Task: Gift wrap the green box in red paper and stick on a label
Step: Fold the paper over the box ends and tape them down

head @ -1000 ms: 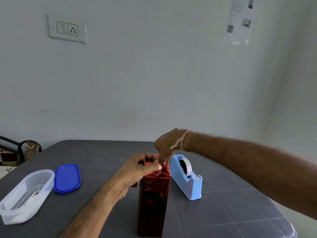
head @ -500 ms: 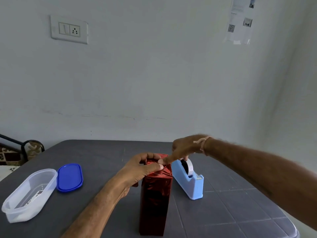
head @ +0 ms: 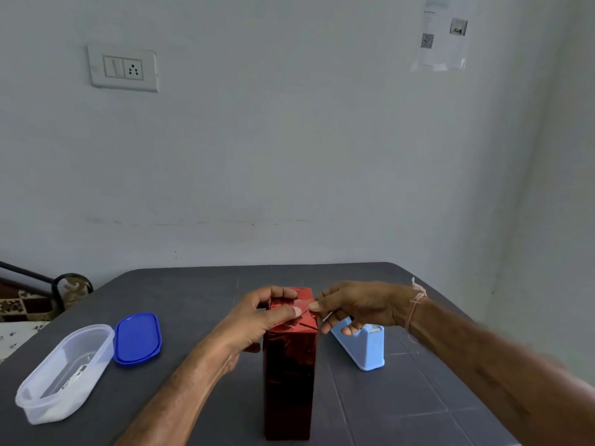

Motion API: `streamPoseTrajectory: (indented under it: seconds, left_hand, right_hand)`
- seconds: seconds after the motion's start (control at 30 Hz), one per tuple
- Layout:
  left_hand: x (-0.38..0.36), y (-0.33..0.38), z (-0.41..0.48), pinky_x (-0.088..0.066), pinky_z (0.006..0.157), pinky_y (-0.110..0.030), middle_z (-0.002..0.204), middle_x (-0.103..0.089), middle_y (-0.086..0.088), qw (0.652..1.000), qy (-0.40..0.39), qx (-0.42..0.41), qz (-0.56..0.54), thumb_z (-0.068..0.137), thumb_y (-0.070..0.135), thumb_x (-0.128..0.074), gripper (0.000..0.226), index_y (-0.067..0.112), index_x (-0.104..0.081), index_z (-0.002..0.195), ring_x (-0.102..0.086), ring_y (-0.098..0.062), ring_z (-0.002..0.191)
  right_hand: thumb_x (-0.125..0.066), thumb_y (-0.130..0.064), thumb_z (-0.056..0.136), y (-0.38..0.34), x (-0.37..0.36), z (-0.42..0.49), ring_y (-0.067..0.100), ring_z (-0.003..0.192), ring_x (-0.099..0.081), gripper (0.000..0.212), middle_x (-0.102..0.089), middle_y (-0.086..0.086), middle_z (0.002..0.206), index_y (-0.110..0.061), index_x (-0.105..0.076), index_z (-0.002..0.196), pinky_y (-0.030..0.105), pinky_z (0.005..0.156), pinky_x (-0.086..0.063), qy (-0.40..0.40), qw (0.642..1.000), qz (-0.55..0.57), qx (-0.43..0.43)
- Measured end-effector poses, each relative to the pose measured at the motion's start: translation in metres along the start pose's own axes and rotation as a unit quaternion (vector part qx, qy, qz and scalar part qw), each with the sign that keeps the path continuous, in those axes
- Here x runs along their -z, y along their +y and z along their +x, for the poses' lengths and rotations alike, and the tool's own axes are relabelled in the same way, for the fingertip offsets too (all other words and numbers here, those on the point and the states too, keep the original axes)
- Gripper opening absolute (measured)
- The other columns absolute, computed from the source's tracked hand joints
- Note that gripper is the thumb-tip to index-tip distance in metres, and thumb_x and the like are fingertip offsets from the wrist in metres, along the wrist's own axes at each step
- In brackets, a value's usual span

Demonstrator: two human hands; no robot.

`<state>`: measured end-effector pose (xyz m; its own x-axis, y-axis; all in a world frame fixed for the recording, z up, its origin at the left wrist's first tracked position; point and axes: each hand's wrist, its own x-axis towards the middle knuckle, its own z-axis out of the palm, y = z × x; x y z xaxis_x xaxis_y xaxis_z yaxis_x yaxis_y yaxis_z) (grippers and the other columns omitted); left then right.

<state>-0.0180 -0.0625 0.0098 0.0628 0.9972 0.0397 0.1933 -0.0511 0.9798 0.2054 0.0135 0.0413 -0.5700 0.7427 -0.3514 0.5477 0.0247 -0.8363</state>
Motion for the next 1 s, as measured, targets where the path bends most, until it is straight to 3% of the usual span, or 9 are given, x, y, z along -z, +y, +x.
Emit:
streamPoseTrajectory:
  seconds: [0.13, 0.3, 0.4, 0.47, 0.57, 0.7, 0.77, 0.83, 1.0]
  left_hand:
    - [0.002, -0.002, -0.001, -0.050, 0.078, -0.026, 0.114, -0.073, 0.009, 1.000, 0.019, -0.006, -0.011, 0.082, 0.030, -0.084, 0.023, 0.038, -0.077, 0.103, -0.072, -0.007, 0.096]
    - [-0.009, -0.002, 0.001, -0.047, 0.069, -0.013, 0.114, -0.074, 0.002, 0.999, 0.042, -0.013, -0.016, 0.082, 0.031, -0.084, 0.026, 0.033, -0.076, 0.107, -0.073, -0.011, 0.098]
    - [-0.017, -0.002, 0.000, -0.045, 0.051, -0.006, 0.109, -0.072, 0.001, 0.998, 0.059, -0.027, -0.009, 0.084, 0.031, -0.083, 0.027, 0.028, -0.073, 0.109, -0.069, -0.010, 0.091]
    - [-0.022, 0.001, 0.001, -0.044, 0.050, -0.005, 0.107, -0.072, 0.001, 0.997, 0.067, -0.038, -0.008, 0.084, 0.030, -0.083, 0.026, 0.025, -0.073, 0.108, -0.068, -0.009, 0.088]
    - [-0.027, 0.007, 0.006, -0.049, 0.065, -0.014, 0.102, -0.075, 0.007, 0.996, 0.073, -0.049, 0.016, 0.082, 0.043, -0.083, 0.025, 0.027, -0.075, 0.099, -0.070, -0.010, 0.094]
    - [-0.029, 0.009, 0.013, -0.045, 0.078, -0.015, 0.108, -0.073, 0.016, 0.992, 0.070, -0.066, 0.080, 0.091, 0.050, -0.070, 0.021, 0.034, -0.076, 0.103, -0.065, -0.001, 0.106]
    - [-0.028, 0.005, 0.013, -0.043, 0.080, -0.007, 0.117, -0.071, 0.021, 0.994, 0.038, -0.075, 0.069, 0.100, 0.042, -0.063, 0.019, 0.035, -0.076, 0.111, -0.062, 0.005, 0.114]
    - [-0.029, -0.002, 0.011, -0.045, 0.079, -0.002, 0.123, -0.069, 0.021, 0.995, 0.013, -0.088, 0.055, 0.105, 0.029, -0.058, 0.023, 0.036, -0.072, 0.122, -0.062, 0.005, 0.113]
    - [-0.033, -0.028, 0.022, -0.059, 0.081, -0.021, 0.126, -0.063, -0.001, 0.987, 0.089, -0.116, 0.064, 0.096, 0.017, -0.071, 0.050, 0.044, -0.060, 0.136, -0.067, -0.009, 0.102]
  right_hand:
    - [-0.071, -0.062, 0.086, 0.011, -0.023, 0.006, 0.016, 0.087, -0.072, 0.041, -0.073, -0.003, 0.087, -0.021, -0.072, 0.089, 0.027, 0.064, -0.045, 0.078, 0.993, 0.083, 0.003]
    - [-0.073, -0.046, 0.092, 0.007, -0.041, -0.006, 0.010, 0.064, -0.069, 0.031, -0.070, -0.006, 0.072, -0.017, -0.064, 0.095, 0.025, 0.057, -0.048, 0.172, 0.975, 0.125, 0.066]
    - [-0.067, -0.048, 0.095, 0.020, -0.065, -0.022, 0.005, 0.080, -0.070, 0.032, -0.072, -0.013, 0.092, -0.022, -0.064, 0.112, 0.020, 0.066, -0.054, 0.259, 0.926, 0.160, 0.223]
    - [-0.073, -0.044, 0.091, 0.036, -0.090, -0.031, 0.002, 0.103, -0.069, 0.041, -0.070, -0.022, 0.110, -0.028, -0.061, 0.126, 0.017, 0.080, -0.055, 0.285, 0.903, 0.125, 0.296]
    - [-0.088, -0.053, 0.075, 0.062, -0.114, -0.023, 0.009, 0.126, -0.061, 0.083, -0.063, -0.014, 0.131, -0.031, -0.046, 0.144, 0.024, 0.100, -0.051, 0.329, 0.889, 0.025, 0.319]
    - [-0.087, -0.034, 0.079, 0.070, -0.117, -0.014, 0.006, 0.114, -0.065, 0.071, -0.067, -0.015, 0.121, -0.037, -0.048, 0.138, 0.027, 0.093, -0.055, 0.422, 0.847, 0.104, 0.306]
    - [-0.080, -0.022, 0.089, 0.072, -0.110, -0.015, 0.008, 0.107, -0.067, 0.060, -0.070, -0.013, 0.115, -0.034, -0.049, 0.138, 0.027, 0.089, -0.055, 0.435, 0.833, 0.136, 0.314]
    - [-0.077, -0.027, 0.092, 0.077, -0.103, -0.016, 0.008, 0.110, -0.067, 0.066, -0.069, -0.009, 0.120, -0.035, -0.043, 0.148, 0.027, 0.091, -0.056, 0.428, 0.835, 0.153, 0.310]
    - [-0.077, -0.049, 0.088, 0.088, -0.081, 0.014, 0.015, 0.120, -0.067, 0.073, -0.068, -0.002, 0.132, -0.034, -0.044, 0.151, 0.046, 0.105, -0.053, 0.334, 0.856, 0.308, 0.246]
